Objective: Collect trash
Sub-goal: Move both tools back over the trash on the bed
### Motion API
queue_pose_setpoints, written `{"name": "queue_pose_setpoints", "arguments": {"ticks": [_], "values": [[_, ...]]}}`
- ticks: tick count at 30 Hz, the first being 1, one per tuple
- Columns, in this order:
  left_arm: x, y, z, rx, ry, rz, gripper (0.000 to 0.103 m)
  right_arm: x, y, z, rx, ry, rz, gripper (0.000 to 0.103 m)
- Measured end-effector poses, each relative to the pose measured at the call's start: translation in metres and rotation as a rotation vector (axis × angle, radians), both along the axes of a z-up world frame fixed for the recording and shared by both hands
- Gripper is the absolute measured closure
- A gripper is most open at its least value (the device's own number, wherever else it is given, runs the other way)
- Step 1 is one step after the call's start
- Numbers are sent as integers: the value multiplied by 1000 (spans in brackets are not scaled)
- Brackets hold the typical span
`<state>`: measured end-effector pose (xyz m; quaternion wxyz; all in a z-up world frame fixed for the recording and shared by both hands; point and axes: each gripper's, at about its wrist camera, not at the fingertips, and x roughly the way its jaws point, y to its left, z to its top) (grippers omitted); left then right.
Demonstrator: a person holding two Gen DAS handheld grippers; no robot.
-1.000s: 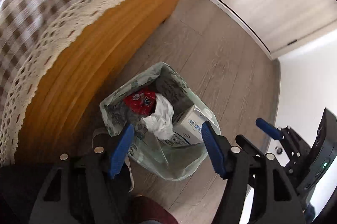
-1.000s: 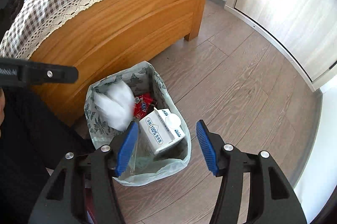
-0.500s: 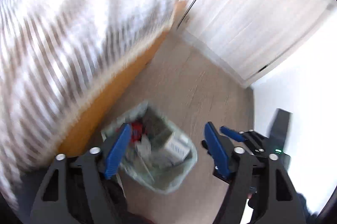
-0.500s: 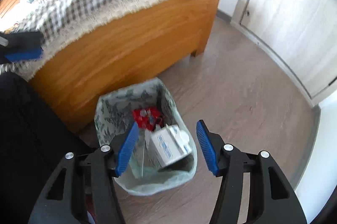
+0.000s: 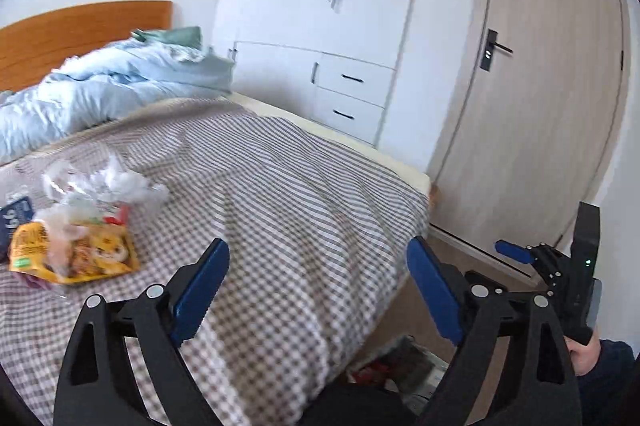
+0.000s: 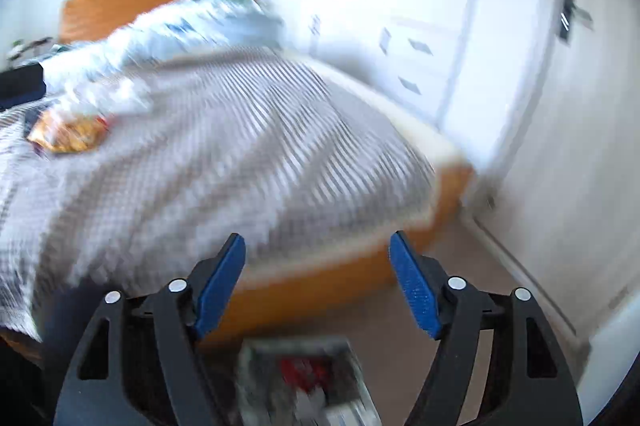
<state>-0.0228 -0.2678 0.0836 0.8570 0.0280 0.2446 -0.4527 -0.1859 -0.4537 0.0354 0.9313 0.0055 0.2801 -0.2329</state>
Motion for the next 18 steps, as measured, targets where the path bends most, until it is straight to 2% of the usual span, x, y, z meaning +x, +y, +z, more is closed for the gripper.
{"name": "queue_pose_setpoints", "arguments": {"ticks": [2,5,8,12,14,16,18], "values": [[15,30,7,-11,-37,63,10,21,16,12,-29,-31,69,28],[33,74,19,-15,-76,157,9,50,41,28,-61,-75,159,28],[51,119,27,-16,-107,246,8,78,70,44,-76,-137,217,28],[74,172,28,-10,-134,368,8,116,114,59,-66,-225,324,23],[86,195,21,4,-134,428,7,138,138,64,-60,-233,382,17],[101,220,11,20,-111,507,8,158,160,63,-55,-224,430,16],[115,243,-2,2,-64,572,8,181,180,55,-47,-179,473,16]]}}
